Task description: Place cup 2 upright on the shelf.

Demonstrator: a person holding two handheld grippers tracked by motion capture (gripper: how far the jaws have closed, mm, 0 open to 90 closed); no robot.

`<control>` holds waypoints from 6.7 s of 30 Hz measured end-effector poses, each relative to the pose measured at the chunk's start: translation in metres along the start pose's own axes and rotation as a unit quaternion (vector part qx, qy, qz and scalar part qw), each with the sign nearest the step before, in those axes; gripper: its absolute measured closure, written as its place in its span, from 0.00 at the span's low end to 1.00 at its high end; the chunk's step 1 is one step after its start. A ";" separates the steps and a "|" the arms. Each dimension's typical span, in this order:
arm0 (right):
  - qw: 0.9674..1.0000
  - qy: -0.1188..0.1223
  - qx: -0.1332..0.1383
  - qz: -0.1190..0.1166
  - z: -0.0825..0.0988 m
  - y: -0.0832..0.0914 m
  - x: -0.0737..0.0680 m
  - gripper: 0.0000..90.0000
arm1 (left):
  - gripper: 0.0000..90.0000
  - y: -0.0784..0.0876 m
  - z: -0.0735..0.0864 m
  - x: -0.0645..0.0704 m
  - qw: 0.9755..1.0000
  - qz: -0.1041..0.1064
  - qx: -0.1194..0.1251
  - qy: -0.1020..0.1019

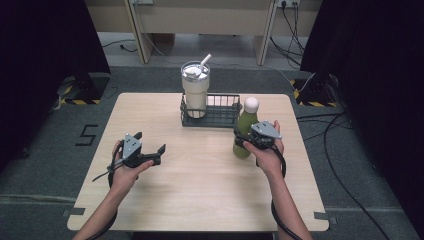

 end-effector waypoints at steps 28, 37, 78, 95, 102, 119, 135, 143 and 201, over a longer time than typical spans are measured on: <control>1.000 0.006 0.024 0.006 -0.032 0.008 -0.001 0.24 | 0.00 0.001 0.002 0.003 1.000 0.001 -0.003 0.004; 0.999 0.007 0.035 0.008 -0.043 0.008 0.002 0.24 | 0.00 0.000 0.003 0.004 1.000 0.004 -0.006 0.005; 0.998 0.007 0.066 0.020 -0.088 -0.003 0.008 0.24 | 0.00 0.001 0.004 0.005 1.000 0.005 -0.008 0.007; 0.997 0.009 0.073 0.025 -0.106 -0.010 0.010 0.24 | 0.00 0.001 0.004 0.004 1.000 0.004 -0.009 0.008; 0.997 0.010 0.077 0.025 -0.114 -0.013 0.010 0.24 | 0.00 0.001 0.004 0.004 1.000 0.003 -0.009 0.008; 0.996 0.006 0.086 0.029 -0.130 -0.023 0.014 0.24 | 0.00 0.001 0.005 0.003 1.000 0.002 -0.011 0.010; 0.997 -0.001 0.075 0.032 -0.137 -0.044 0.020 0.24 | 0.00 0.001 0.007 0.001 1.000 0.002 -0.014 0.012; 0.997 -0.003 0.072 0.035 -0.142 -0.053 0.023 0.24 | 0.00 0.001 0.007 0.002 1.000 0.003 -0.014 0.011; 0.997 -0.023 0.052 0.051 -0.152 -0.095 0.038 0.24 | 0.00 0.003 0.007 0.000 1.000 0.002 -0.014 0.015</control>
Point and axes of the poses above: each handheld gripper's, and its own axes: y roughly backward along the jaws, z roughly out of its underside, x roughly to its right, the point moved 4 cm from there along -y, roughly forward along the jaws, and after that the axes turned 14 degrees about -z, right-handed, at the moved point
